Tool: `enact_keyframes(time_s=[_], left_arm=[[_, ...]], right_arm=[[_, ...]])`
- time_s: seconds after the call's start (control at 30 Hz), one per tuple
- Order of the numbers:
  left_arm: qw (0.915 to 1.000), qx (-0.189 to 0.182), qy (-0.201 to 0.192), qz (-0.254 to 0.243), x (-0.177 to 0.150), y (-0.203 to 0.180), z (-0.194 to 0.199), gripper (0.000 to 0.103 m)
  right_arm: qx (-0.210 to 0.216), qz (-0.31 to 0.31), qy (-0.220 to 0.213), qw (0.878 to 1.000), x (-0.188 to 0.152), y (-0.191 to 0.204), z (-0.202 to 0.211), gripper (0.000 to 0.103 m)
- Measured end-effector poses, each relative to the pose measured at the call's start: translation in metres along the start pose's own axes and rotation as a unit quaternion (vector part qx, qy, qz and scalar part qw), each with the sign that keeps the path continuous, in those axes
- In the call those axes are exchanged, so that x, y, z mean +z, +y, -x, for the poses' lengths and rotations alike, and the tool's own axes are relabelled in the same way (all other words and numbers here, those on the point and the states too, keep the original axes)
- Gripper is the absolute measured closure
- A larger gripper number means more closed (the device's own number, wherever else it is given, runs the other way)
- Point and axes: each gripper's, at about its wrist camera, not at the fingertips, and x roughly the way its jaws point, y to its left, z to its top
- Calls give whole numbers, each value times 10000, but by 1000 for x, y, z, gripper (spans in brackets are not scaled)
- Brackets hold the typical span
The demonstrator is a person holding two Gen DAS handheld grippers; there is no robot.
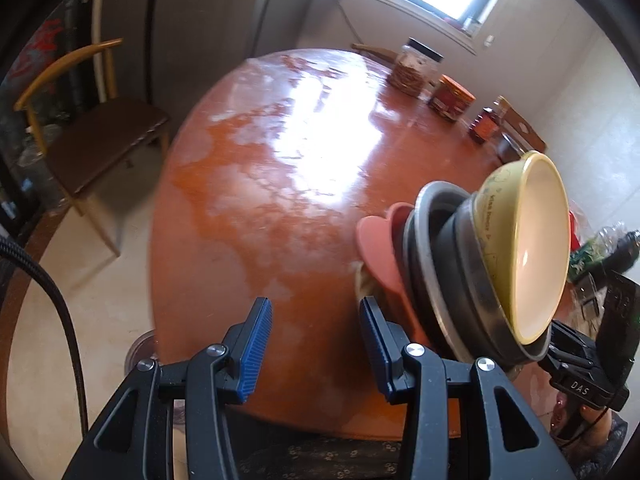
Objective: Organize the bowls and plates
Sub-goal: 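Lift the nested bowls with the right tool over the steel pan stack, then lower the nested bowls onto the steel pan with the right tool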
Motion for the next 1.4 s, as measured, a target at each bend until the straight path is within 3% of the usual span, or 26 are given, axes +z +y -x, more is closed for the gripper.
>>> enact_keyframes(time_s=[0.47,0.97,1.4], left_arm=[[9979,-224,189,-584,12,-21,-30,59],[9893,-214,378,-1390,19,-95,-58,59],[9758,-422,637,-2049,12,-174,-85,61]], right_arm=[[92,-101,-48,9999,-1,-18,0,61],[-79,-345,-254,9991,-6,-61,29,61],[-285,-579,-438,9970,-18,-107,66,61]])
